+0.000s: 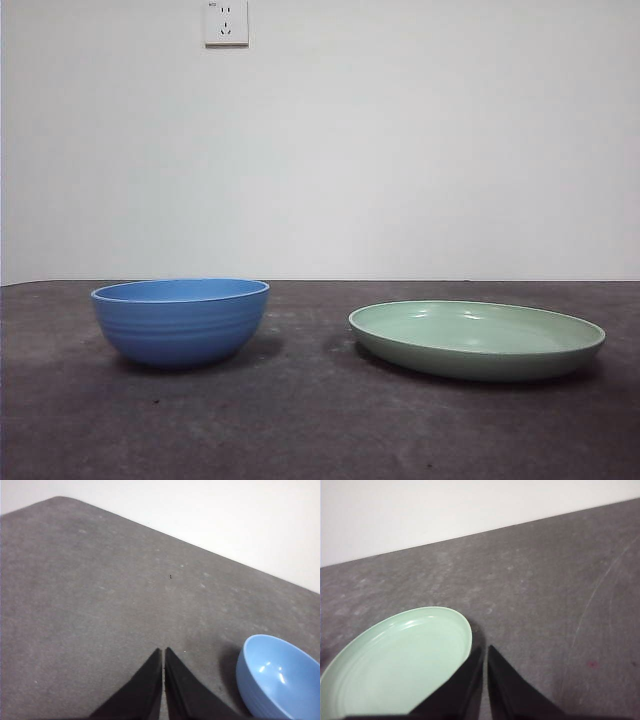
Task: Pick up the blue bowl, put it on the green plate, put it on desk
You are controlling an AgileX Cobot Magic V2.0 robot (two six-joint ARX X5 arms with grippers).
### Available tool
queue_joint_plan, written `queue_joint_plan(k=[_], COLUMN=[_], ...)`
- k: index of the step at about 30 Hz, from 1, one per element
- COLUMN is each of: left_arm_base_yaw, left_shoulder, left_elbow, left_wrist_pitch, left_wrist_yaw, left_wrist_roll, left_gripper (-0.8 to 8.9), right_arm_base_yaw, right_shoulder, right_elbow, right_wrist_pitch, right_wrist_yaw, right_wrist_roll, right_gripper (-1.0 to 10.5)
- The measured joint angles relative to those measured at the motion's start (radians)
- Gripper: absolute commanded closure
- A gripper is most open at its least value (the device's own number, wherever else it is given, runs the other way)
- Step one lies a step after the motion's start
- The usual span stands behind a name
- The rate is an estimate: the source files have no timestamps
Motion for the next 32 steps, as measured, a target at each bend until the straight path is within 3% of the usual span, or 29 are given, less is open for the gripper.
queue_joint_plan(k=[7,15,22,27,32], left_arm_base_yaw=[0.0,0.0,0.0,0.0,-0.008], left_shoulder=[0.014,0.158,0.367,0.518,0.634], left_elbow=[0.111,0.336,0.537,0.65,0.736], left_wrist_pitch=[-0.062,-0.177,-0.298,-0.406,-0.521], left_wrist_yaw=[0.0,0.024,0.202,0.366,0.507], left_wrist_roll=[-0.051,-0.029,0.07,0.157,0.245], left_gripper=[8.04,8.04,8.04,8.04,8.04], right_arm_base_yaw=[0.0,0.0,0.0,0.0,0.005], right_shoulder=[0.003,0.122,0.318,0.473,0.595], right_elbow=[0.118,0.326,0.552,0.708,0.827], right_wrist_pitch=[-0.012,-0.1,-0.306,-0.497,-0.676], right_wrist_yaw=[0.009,0.005,-0.117,-0.247,-0.324], right_wrist_roll=[0.049,0.038,-0.053,-0.15,-0.256], right_gripper=[9.4,9.4,9.4,9.4,9.4])
